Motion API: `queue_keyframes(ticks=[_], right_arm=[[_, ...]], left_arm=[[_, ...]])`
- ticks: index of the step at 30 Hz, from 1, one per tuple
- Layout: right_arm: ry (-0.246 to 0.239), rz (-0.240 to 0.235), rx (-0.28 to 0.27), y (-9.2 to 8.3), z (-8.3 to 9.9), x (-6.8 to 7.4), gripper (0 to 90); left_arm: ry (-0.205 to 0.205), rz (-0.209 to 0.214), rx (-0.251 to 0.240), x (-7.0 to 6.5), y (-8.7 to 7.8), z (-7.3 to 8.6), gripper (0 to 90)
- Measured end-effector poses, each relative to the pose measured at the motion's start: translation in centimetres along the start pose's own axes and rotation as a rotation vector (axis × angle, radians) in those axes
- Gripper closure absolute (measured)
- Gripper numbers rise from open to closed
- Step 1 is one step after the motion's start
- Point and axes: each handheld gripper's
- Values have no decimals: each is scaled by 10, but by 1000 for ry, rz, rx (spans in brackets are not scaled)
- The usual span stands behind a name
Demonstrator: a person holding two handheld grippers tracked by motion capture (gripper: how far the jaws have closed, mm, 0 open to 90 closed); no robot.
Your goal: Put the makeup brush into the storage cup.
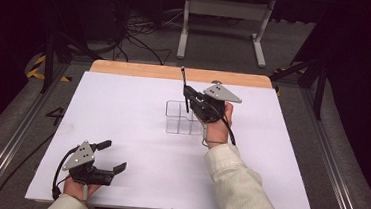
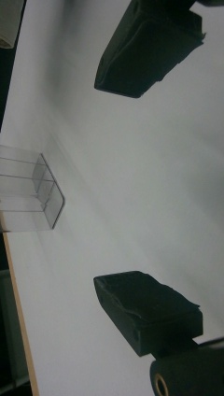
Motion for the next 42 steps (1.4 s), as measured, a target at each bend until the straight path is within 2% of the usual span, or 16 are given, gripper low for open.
queue_keyframes(ticks=[6,22,35,38,40,42], right_arm=[[10,15,30,4,10,-6,836],[27,6,86,5,27,-11,835],[52,-2,110,4,30,-13,830],[67,-4,111,2,30,-15,736],[78,-6,107,1,29,-16,613],[90,-21,106,-1,28,-18,584]], left_arm=[[1,0,0,0,0,0,80],[0,0,1,0,0,0,80],[-2,5,5,0,1,0,80],[-4,7,4,0,1,0,79],[-4,7,5,0,1,-1,79],[-3,6,5,0,1,-1,79]])
Point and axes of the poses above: each handheld gripper's, and its own axes: y roughly forward along the jaws, z roughly out of its underside, x roughly to its left, and after that the axes turned 3 degrees about y, right-handed
